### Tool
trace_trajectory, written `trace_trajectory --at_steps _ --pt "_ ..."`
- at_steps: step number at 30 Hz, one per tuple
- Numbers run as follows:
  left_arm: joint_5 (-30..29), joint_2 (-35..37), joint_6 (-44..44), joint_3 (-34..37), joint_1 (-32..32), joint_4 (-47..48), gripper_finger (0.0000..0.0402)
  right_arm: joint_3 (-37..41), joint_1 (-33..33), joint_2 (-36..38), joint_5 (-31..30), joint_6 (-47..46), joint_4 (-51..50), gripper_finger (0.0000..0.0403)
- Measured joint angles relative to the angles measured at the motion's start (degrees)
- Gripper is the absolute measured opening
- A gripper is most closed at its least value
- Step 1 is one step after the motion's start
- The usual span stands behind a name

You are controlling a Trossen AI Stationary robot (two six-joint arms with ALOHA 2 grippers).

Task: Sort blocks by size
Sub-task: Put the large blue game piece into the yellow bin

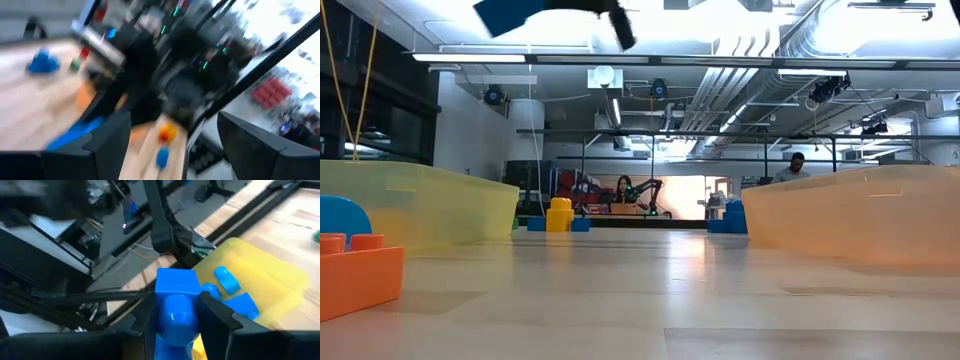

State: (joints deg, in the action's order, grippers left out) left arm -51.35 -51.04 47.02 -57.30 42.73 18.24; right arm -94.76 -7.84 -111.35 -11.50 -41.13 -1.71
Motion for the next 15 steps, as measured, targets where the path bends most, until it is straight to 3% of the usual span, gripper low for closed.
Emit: trace_trajectory --at_steps 6,10,15 --pt "-5.61 0.69 -12.36 -0.02 1.10 -12.28 0.0282 0.02 2.37 -6.82 1.30 -0.97 8.94 0.0106" --pt "-6.86 0.65 -14.20 -0.02 1.10 -13.93 0.0282 0.02 3.48 -11.21 1.80 -2.42 18.85 0.0110" --pt "-7.64 0.59 -14.26 -0.02 1.08 -13.86 0.0282 -0.42 4.92 -16.20 4.72 -6.50 28.73 0.0155"
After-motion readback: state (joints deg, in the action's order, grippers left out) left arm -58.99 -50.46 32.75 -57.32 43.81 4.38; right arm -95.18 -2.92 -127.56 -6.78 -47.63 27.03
